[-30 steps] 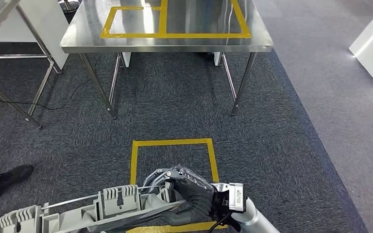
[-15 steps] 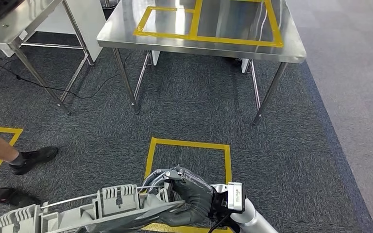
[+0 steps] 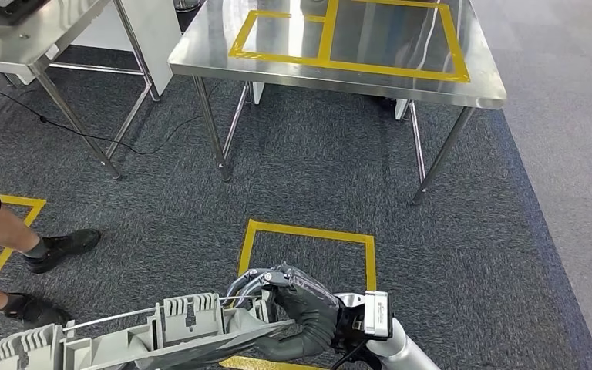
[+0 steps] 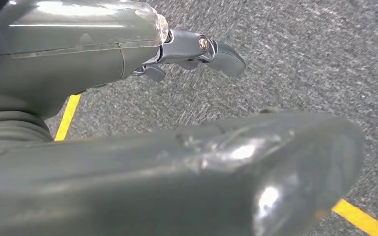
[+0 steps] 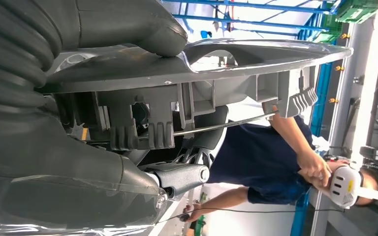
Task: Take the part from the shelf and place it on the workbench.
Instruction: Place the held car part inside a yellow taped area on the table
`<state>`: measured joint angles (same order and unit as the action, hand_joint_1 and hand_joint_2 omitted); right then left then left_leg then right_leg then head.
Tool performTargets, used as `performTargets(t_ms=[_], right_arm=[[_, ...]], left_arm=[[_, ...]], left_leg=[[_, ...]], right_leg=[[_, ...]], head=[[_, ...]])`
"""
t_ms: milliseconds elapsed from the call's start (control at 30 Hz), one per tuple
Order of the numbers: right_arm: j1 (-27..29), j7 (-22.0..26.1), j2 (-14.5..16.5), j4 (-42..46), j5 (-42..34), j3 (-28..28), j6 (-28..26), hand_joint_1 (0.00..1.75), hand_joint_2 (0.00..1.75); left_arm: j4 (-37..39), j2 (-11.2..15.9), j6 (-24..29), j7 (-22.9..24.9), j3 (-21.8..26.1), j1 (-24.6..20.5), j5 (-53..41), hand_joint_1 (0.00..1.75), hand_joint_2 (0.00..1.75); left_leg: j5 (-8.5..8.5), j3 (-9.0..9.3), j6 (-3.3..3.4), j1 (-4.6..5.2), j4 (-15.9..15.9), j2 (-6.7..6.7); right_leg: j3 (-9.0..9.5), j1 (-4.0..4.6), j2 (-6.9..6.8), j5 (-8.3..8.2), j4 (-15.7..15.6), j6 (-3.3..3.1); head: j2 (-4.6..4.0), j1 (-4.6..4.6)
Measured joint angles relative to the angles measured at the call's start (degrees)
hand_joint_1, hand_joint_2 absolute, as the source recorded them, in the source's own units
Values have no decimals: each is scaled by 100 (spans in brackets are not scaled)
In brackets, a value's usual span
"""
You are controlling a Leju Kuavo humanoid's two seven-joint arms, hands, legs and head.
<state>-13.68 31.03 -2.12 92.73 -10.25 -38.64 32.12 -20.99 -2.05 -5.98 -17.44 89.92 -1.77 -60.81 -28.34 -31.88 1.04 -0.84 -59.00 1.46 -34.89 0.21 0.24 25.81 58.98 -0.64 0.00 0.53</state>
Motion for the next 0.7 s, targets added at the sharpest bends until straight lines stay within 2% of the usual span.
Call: performTargets(t_ms=[100,167,200,267,300,333,367,400,433,467,533,633,667,700], right_arm=[[6,3,4,14,1,2,2,175,175],[11,10,19,23,3,2,-7,175,175],[14,17,28,26,5,2,-14,175,175],[26,28,37,27,11,2,-31,175,175],[39,27,39,26,13,2,-33,175,175],[51,23,40,26,12,2,-33,175,175],[59,20,40,25,3,2,-27,175,175],[63,18,42,25,-13,2,-15,175,175],[61,16,42,25,-38,3,1,175,175],[61,11,44,25,-65,3,19,175,175],[61,-4,51,25,-125,5,55,175,175],[60,-24,57,29,-189,9,86,175,175],[57,-27,57,31,-201,11,91,175,175],[56,-29,57,33,-207,12,94,175,175]], left_arm=[[1,-2,-2,-19,1,-4,0,0,0],[1,-3,-5,-27,0,-10,-1,0,0],[1,-2,-5,-32,0,-11,-1,0,0],[1,5,-5,-44,1,-8,-1,0,0],[1,10,-5,-50,1,0,0,0,0],[1,13,-5,-56,2,8,0,0,0],[1,14,-5,-63,2,14,0,0,0],[1,15,-5,-70,2,20,0,0,0],[1,15,-7,-80,2,24,-1,0,0],[1,14,-9,-92,2,28,-1,0,0],[1,16,-14,-110,2,39,-2,0,0],[1,22,-12,-121,2,35,-2,0,0],[1,22,-11,-123,1,30,-2,0,0],[1,22,-11,-126,1,28,-2,0,0]], left_leg=[[-33,33,-100,-7,25,-10],[-170,-61,-144,1,-232,-54],[-304,-214,-159,-8,-534,-78],[-563,-648,-198,-19,-1258,-93],[-562,-796,-215,-26,-1452,-97],[-443,-843,-230,-36,-1436,-100],[-220,-771,-242,-49,-1194,-98],[13,-629,-253,-64,-827,-75],[161,-481,-262,-73,-505,-6],[233,-375,-251,-78,-281,51],[182,-313,-194,-67,-175,112],[156,-259,-61,-73,-110,-1],[148,-222,-18,-81,-77,-42],[135,-187,17,-80,-53,-84]], right_leg=[[85,-7,-4,16,-134,-35],[221,-44,-24,10,-267,-63],[276,-49,-39,26,-298,-75],[337,-46,-59,93,-289,-95],[363,-47,-59,134,-269,-93],[393,-50,-48,179,-243,-83],[428,-57,-25,229,-210,-64],[462,-66,0,287,-170,-36],[475,-63,27,342,-125,-2],[474,-61,55,384,-88,33],[445,-53,117,417,-60,89],[424,-70,153,480,7,165],[346,-73,122,564,173,190],[194,-79,81,691,462,209]], head=[[0,-3],[0,14],[0,23],[0,30],[0,31],[0,28],[0,30],[0,29],[0,33],[1,39],[1,40],[1,18],[1,2],[1,-15]])
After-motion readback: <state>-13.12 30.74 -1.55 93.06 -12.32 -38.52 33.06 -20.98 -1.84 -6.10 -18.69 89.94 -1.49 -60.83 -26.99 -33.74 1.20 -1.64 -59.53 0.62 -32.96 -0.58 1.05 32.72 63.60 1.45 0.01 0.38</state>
